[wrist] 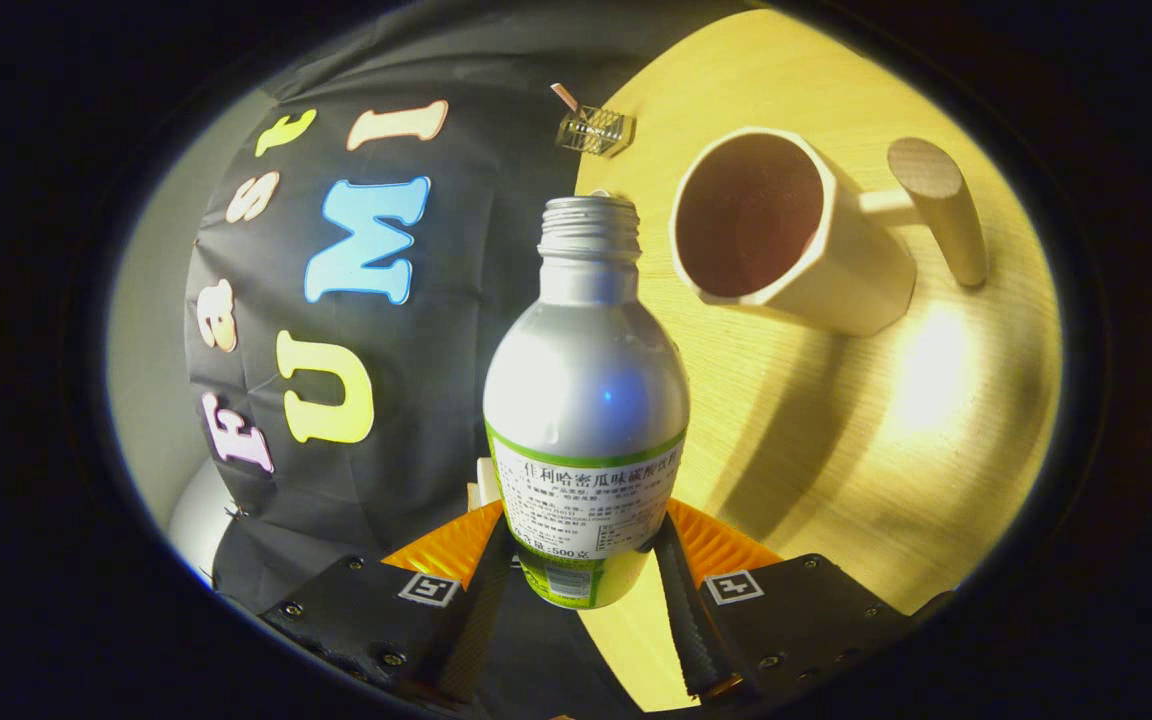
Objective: Take the bottle from table, then pour the juice into the cup, finally place the bottle on the coaster
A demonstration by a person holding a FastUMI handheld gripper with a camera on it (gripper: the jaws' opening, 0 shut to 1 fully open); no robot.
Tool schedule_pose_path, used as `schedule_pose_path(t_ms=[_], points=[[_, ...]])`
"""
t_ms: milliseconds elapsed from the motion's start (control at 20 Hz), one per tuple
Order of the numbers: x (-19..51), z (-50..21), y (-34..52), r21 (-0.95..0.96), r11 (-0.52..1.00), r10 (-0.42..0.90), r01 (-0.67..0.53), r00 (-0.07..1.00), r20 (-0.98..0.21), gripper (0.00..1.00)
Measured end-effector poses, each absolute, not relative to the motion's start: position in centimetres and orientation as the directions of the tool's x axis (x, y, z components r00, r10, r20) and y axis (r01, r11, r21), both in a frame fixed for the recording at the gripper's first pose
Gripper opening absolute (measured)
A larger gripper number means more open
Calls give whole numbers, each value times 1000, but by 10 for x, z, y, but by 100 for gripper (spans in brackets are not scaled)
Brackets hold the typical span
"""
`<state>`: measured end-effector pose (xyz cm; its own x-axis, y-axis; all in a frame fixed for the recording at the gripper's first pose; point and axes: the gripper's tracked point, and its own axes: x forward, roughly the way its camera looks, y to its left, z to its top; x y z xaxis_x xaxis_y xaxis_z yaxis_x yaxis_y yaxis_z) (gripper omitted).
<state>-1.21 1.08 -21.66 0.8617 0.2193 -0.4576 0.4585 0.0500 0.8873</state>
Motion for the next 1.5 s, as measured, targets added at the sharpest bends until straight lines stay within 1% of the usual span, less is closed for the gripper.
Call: schedule_pose_path(t_ms=[150,350,700,1500], points=[[-9,-212,11,887,-15,221,462,866,-448,74],[-7,-211,13,874,-71,246,481,857,-452,74],[-6,-207,14,850,-170,252,498,856,-451,74],[10,-199,19,812,-298,275,503,859,-431,74]])
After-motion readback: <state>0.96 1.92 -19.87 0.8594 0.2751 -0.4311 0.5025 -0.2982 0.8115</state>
